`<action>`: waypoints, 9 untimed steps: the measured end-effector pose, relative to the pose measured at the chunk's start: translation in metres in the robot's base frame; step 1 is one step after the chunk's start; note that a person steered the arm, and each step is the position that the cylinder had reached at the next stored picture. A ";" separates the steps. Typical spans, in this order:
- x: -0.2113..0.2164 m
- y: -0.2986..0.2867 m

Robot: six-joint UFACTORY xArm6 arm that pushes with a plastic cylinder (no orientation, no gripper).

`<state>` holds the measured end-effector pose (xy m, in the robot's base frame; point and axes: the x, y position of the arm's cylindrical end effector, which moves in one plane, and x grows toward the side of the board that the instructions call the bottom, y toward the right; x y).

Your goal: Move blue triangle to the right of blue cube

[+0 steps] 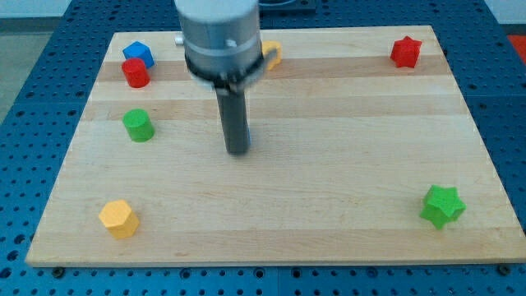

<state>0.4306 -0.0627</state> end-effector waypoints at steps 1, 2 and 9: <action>-0.076 -0.026; -0.079 -0.037; -0.144 -0.032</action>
<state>0.2868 -0.0951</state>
